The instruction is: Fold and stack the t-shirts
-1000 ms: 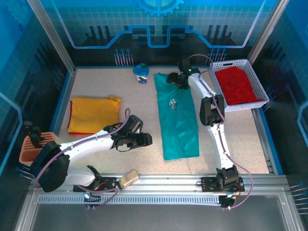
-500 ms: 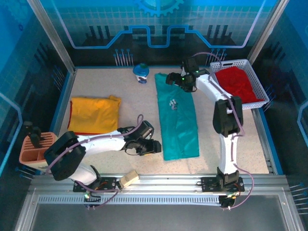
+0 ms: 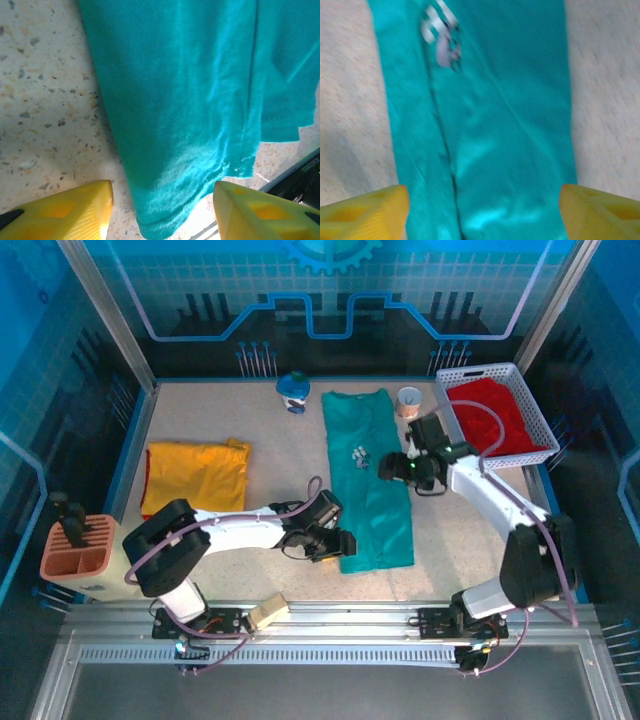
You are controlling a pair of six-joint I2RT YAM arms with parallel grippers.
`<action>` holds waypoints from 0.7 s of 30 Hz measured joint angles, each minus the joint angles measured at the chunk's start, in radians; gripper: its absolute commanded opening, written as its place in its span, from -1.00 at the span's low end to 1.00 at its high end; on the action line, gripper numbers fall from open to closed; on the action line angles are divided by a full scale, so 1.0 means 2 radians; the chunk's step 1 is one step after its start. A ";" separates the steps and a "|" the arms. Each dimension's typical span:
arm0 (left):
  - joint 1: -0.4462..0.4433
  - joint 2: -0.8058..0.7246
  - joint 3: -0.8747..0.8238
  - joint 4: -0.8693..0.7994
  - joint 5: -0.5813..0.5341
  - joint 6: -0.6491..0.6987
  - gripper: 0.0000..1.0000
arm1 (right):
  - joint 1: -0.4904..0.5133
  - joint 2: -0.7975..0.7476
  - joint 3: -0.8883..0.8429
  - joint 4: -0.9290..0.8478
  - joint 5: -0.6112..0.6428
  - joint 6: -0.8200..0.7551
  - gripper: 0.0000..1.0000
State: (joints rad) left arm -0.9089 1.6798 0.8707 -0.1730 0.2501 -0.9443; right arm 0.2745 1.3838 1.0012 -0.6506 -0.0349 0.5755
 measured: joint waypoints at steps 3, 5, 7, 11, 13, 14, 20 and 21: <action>-0.003 0.016 0.009 0.000 0.002 0.000 0.04 | -0.018 -0.052 -0.049 -0.021 -0.002 0.003 0.29; -0.008 0.024 0.017 -0.001 0.005 -0.002 -0.02 | -0.027 -0.083 -0.081 -0.029 -0.006 0.006 0.23; -0.013 0.032 0.024 -0.002 0.004 -0.005 -0.16 | -0.033 -0.107 -0.113 -0.038 -0.015 0.012 0.20; -0.017 0.036 0.027 -0.004 0.004 -0.013 -0.39 | -0.034 -0.128 -0.160 -0.048 -0.038 0.019 0.15; -0.018 0.035 0.027 -0.008 0.000 -0.013 -0.48 | -0.034 -0.129 -0.175 -0.054 -0.051 0.021 0.10; -0.018 0.034 0.027 -0.011 -0.003 -0.013 -0.55 | -0.034 -0.129 -0.180 -0.055 -0.057 0.021 0.02; -0.018 0.003 0.004 -0.024 -0.013 -0.013 -0.82 | -0.031 -0.143 -0.207 -0.060 -0.098 0.027 -0.08; -0.018 -0.004 -0.004 -0.026 -0.014 -0.013 -0.83 | -0.029 -0.153 -0.213 -0.061 -0.103 0.031 -0.07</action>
State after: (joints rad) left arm -0.9447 1.6711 0.8631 -0.2245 0.2214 -0.9707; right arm 0.2173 1.0786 0.5758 -0.7727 -0.2413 0.6369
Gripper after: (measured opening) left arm 0.095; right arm 0.461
